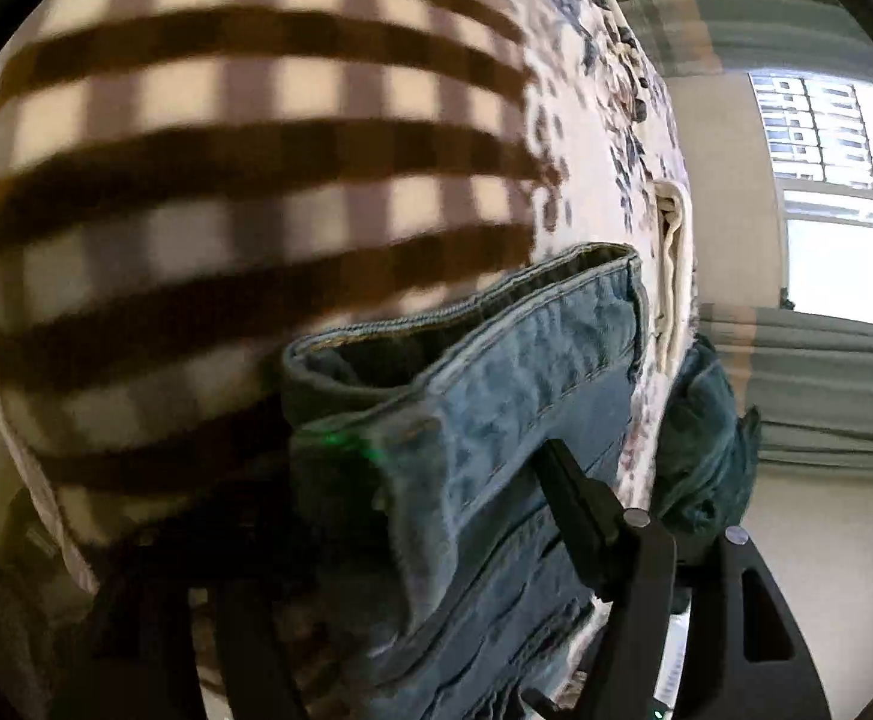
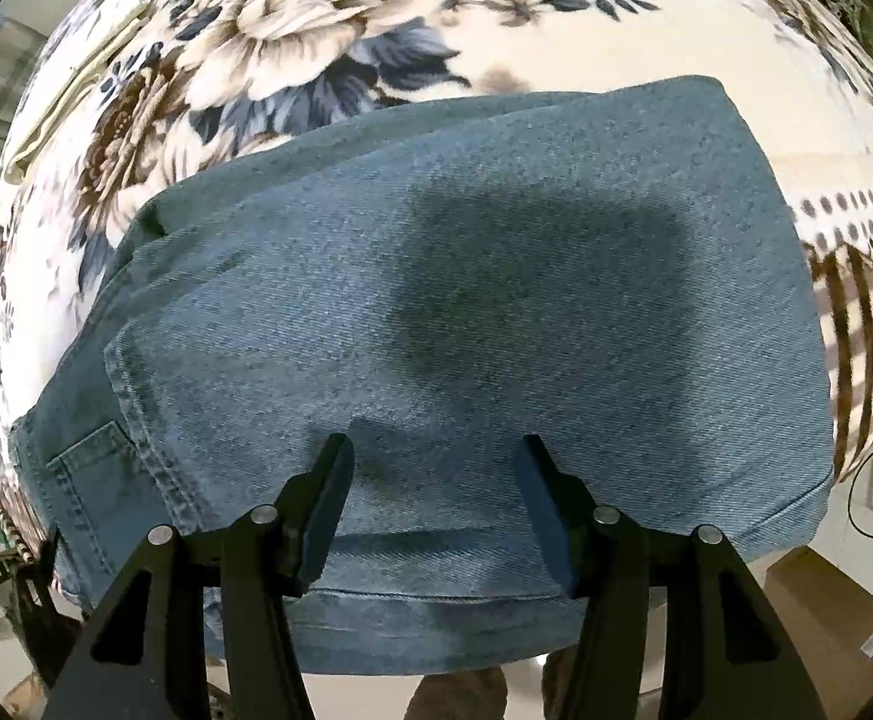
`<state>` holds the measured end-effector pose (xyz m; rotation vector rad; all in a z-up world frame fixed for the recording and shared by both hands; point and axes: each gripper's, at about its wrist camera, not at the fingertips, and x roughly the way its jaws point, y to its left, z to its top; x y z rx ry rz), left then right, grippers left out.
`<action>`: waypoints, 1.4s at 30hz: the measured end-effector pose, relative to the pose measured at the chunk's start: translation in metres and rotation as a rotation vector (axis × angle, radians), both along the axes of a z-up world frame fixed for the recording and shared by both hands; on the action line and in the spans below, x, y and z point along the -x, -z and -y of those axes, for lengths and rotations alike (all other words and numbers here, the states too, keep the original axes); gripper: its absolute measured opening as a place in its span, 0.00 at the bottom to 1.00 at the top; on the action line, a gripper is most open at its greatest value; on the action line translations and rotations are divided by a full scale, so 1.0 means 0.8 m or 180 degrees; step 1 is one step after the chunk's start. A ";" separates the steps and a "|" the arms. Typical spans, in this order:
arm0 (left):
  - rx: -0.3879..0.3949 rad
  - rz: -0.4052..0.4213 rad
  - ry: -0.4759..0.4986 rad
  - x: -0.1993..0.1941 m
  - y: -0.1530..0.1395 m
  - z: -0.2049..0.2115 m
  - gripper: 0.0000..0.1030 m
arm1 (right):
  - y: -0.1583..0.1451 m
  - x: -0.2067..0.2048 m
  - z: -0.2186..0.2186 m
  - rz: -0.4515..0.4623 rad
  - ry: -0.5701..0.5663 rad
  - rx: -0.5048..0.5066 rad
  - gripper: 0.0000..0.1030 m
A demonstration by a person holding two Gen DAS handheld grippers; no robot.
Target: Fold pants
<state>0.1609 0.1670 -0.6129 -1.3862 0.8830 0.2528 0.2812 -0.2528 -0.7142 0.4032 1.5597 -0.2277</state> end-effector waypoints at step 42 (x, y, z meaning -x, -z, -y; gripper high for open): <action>-0.1952 0.0661 0.3460 -0.056 -0.149 0.630 0.21 | -0.037 0.126 0.429 0.0341 0.0579 0.0320 0.94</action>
